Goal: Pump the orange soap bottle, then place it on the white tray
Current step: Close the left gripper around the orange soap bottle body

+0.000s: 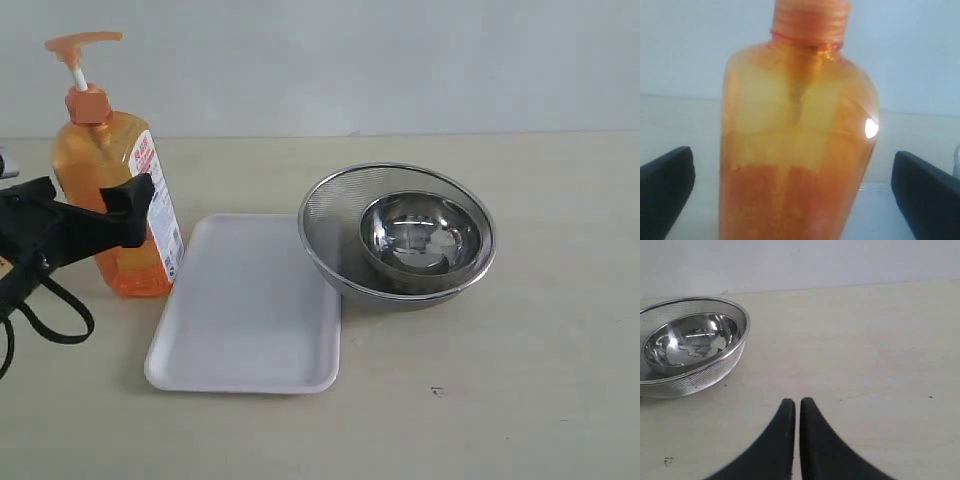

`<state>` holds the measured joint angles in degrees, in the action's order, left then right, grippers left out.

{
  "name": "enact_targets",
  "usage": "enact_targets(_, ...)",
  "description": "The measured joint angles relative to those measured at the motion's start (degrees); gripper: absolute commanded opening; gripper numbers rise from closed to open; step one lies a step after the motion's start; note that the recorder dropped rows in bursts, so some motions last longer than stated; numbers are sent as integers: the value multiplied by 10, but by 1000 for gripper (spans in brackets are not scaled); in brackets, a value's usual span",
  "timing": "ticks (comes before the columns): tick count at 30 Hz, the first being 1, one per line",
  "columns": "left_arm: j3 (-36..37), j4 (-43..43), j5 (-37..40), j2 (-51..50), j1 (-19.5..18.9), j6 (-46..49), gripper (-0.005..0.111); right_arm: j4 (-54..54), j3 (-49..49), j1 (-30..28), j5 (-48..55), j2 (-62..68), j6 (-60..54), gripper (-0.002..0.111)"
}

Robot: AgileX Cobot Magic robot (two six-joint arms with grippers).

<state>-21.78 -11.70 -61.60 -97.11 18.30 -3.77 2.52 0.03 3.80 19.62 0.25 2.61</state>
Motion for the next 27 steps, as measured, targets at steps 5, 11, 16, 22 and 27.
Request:
enact_targets(5,-19,-1,-5,-35,0,0,110,2,0,0,0,0,0,0)
enact_targets(11,-34,-1,-46,-61,0,0,110,2,0,0,0,0,0,0)
enact_targets(16,-46,-3,-63,-66,0,6,110,2,0,0,0,0,0,0)
enact_targets(22,-68,-4,-60,-66,0,14,110,2,0,0,0,0,0,0)
enact_targets(27,-80,-4,-48,-66,0,28,110,2,0,0,0,0,0,0)
